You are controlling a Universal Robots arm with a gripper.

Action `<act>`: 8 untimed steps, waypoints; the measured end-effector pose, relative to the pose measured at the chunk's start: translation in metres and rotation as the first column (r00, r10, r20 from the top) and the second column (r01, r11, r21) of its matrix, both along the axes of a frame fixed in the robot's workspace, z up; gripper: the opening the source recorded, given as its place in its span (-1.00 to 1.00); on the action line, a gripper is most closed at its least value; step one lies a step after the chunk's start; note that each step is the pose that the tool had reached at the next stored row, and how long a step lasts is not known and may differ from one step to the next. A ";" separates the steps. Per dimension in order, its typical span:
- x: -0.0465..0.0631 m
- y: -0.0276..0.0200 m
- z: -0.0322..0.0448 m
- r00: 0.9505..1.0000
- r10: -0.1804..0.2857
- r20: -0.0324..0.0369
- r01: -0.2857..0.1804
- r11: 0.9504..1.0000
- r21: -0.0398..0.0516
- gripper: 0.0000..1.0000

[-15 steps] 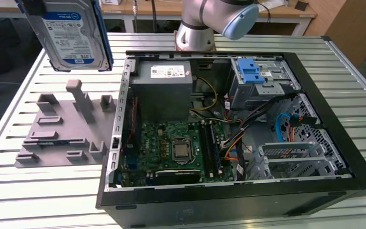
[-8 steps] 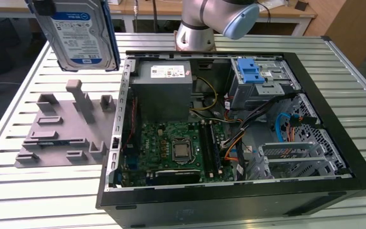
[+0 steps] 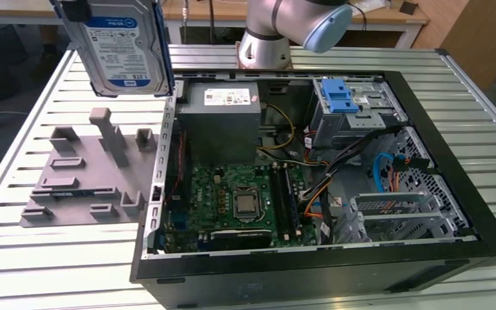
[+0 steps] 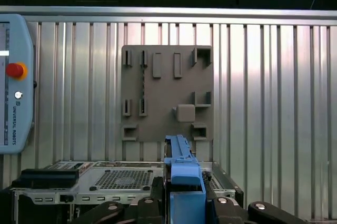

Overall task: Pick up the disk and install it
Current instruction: 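Pick up the disk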

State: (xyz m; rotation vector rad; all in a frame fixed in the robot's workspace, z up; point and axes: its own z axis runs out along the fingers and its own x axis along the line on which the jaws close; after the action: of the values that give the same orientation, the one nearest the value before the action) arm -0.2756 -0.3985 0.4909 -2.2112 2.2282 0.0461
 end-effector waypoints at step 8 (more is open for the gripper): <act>0.012 0.0000 -0.0001 1.000 0.000 0.000 0.000 1.000 0.000 -0.27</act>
State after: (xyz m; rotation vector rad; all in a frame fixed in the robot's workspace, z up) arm -0.2637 -0.3985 0.4908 -2.2113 2.2282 0.0460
